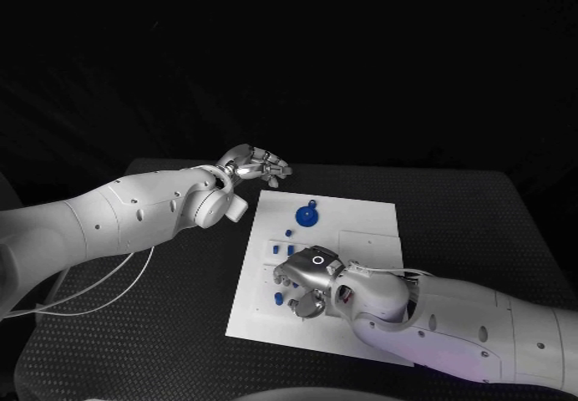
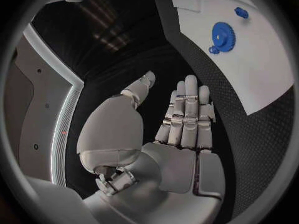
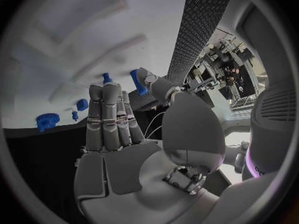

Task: Assemble the parts on the task board

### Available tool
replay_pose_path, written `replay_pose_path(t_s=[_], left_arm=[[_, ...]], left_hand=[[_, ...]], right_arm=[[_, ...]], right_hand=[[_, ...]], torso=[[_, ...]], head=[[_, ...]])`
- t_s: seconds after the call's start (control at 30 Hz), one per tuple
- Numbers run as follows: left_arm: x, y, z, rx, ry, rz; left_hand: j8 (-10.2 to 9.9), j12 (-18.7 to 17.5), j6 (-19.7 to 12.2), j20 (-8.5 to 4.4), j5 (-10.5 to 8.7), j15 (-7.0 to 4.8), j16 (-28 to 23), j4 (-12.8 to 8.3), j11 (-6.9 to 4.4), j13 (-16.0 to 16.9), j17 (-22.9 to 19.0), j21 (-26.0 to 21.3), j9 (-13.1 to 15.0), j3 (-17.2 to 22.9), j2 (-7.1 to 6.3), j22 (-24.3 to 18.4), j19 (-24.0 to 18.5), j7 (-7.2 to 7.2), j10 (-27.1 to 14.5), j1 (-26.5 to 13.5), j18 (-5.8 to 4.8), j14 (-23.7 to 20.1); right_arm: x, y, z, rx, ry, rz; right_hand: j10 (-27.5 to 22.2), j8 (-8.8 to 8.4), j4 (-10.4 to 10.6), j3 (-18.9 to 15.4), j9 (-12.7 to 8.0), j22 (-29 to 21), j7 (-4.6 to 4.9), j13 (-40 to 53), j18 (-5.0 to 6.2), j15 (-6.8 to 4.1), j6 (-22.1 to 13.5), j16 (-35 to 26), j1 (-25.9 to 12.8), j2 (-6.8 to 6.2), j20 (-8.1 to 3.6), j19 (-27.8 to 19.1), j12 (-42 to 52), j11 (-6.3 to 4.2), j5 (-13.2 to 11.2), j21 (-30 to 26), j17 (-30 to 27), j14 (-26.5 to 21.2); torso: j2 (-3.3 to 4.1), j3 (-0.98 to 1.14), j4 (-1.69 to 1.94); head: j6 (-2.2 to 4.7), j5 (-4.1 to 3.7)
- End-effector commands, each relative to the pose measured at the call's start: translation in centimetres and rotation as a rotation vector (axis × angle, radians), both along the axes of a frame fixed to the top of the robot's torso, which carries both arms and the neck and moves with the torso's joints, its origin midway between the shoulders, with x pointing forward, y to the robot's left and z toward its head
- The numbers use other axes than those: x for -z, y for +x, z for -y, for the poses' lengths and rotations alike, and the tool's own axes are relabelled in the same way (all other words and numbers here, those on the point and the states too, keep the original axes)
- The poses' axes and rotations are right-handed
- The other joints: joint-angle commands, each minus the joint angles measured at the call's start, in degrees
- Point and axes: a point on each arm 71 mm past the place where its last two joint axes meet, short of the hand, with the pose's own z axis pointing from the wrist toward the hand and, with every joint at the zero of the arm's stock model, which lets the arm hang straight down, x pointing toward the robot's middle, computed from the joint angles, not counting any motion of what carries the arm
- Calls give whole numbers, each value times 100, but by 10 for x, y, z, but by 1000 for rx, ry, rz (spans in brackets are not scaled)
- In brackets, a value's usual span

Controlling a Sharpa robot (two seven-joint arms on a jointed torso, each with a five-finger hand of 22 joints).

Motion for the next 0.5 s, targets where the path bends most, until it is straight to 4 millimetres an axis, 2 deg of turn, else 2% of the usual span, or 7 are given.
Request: replay_pose_path(t_s=[0.03, 0.17, 0.27, 0.3, 0.33, 0.4, 0.5], left_arm=[[-1, 0, 1, 13, -10, -3], [-1, 0, 2, 14, -10, -4], [-1, 0, 2, 16, -10, -4], [-1, 0, 1, 15, -10, -4], [-1, 0, 1, 15, -11, -4], [-1, 0, 1, 14, -10, -3], [-1, 0, -1, 11, -9, -3]], left_hand=[[28, 28, -29, 4, -7, 18, -26, 28, -4, -9, 9, -29, -8, -5, 57, 7, -20, 8, -42, -12, 41, -7], [29, 28, -29, 4, -7, 18, -27, 29, -4, -9, 10, -30, -9, -5, 57, 8, -20, 8, -42, -11, 42, -7], [29, 28, -29, 4, -7, 18, -27, 29, -4, -9, 10, -30, -9, -5, 58, 8, -20, 8, -42, -11, 42, -7], [29, 28, -29, 3, -6, 18, -27, 29, -4, -9, 11, -30, -9, -5, 59, 8, -20, 8, -42, -11, 42, -7], [29, 28, -29, 3, -6, 18, -27, 30, -4, -9, 11, -31, -9, -4, 59, 8, -20, 8, -42, -11, 42, -7], [30, 29, -28, 4, -7, 18, -28, 30, -4, -9, 12, -31, -9, -4, 60, 9, -20, 7, -42, -11, 42, -7], [32, 29, -27, 4, -7, 18, -29, 31, -4, -9, 13, -32, -8, -4, 60, 9, -20, 7, -41, -10, 42, -7]], right_arm=[[-8, 1, 3, 20, 59, 28], [-17, 2, 10, 27, 92, 12], [-28, 10, 23, 59, 129, -26], [-34, 17, 32, 93, 150, -70], [-38, 22, 39, 114, 164, -107], [-41, 29, 50, 151, 178, -167], [-47, 45, 79, 252, 218, -324]], right_hand=[[-76, -37, -5, -38, -9, 95, 6, -17, 121, 37, -41, 27, -15, -42, -2, -35, 34, 48, -36, -36, 7, -17], [-67, -24, -4, -39, -7, 95, 3, -24, 121, 34, -29, 42, -14, -40, -4, -25, 61, 45, -36, -29, 12, -8], [-53, -12, 1, -31, -4, 95, -5, -27, 121, 28, -15, 56, -7, -39, -8, -12, 82, 41, -36, -21, 16, 6], [47, 53, 92, 74, 17, 92, -77, -20, 121, -4, 82, 93, 47, -29, -22, 48, 174, 14, -39, 6, 24, 59], [116, 88, 148, 132, 28, 90, -109, -13, 121, -24, 136, 104, 79, -25, -31, 70, 238, -13, -38, 15, 23, 75], [177, 114, 212, 165, 35, 89, -102, -6, 121, -42, 178, 104, 80, -19, -33, 78, 294, -35, -41, 19, 19, 78], [306, 189, 520, 204, 61, 81, -127, 22, 119, -82, 302, 72, -43, 33, -12, 52, 446, -82, -46, 0, -9, 39]], torso=[[1, 0, -4], [1, 2, -2], [2, 1, 0], [4, 1, 3], [3, 0, 2], [1, -1, -2], [-7, -7, -14]], head=[[12, -7], [43, -38], [66, -59], [77, -70], [91, -82], [107, -95], [144, -133]])
